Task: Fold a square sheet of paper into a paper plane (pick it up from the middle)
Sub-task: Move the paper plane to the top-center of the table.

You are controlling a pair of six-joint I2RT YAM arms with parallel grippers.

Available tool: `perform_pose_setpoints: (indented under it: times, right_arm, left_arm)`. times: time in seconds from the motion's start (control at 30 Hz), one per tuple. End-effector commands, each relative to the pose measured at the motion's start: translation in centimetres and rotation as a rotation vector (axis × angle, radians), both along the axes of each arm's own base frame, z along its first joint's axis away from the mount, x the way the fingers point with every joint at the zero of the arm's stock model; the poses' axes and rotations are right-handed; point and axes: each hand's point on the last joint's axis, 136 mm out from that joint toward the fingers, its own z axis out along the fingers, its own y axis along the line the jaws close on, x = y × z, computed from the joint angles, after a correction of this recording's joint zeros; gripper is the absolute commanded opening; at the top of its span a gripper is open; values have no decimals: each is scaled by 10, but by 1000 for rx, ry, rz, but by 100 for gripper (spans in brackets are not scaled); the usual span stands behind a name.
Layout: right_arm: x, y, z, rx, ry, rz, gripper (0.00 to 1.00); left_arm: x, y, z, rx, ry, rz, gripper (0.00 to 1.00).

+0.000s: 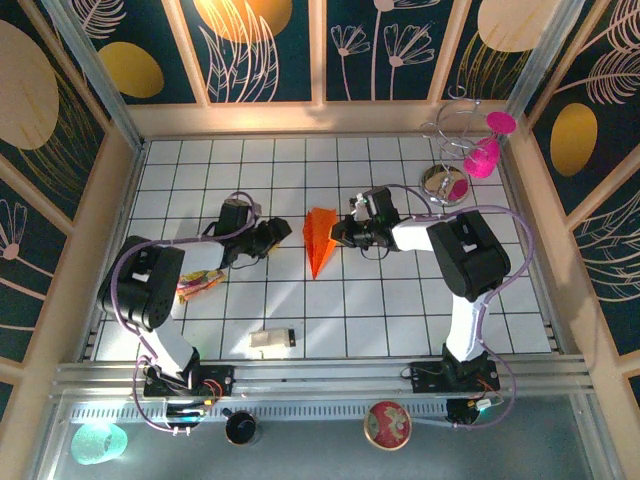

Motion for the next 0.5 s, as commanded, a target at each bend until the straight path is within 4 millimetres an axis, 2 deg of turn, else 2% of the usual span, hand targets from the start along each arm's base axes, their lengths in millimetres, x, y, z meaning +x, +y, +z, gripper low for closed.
perform_pose_setpoints:
  times: [0.0,0.17,0.47]
  right_arm:
    - [-2,-1,-6,3,-4,15,1]
    - [-1,-4,-11,0,10,9,1]
    - [0,-5,-12,-1,14,8,1]
  left_arm:
    - [2,-21,7,-35,-26,-73,59]
    - [3,-35,4,-45,-18,-106,51]
    - [2,-49,2,-28,-18,-162,57]
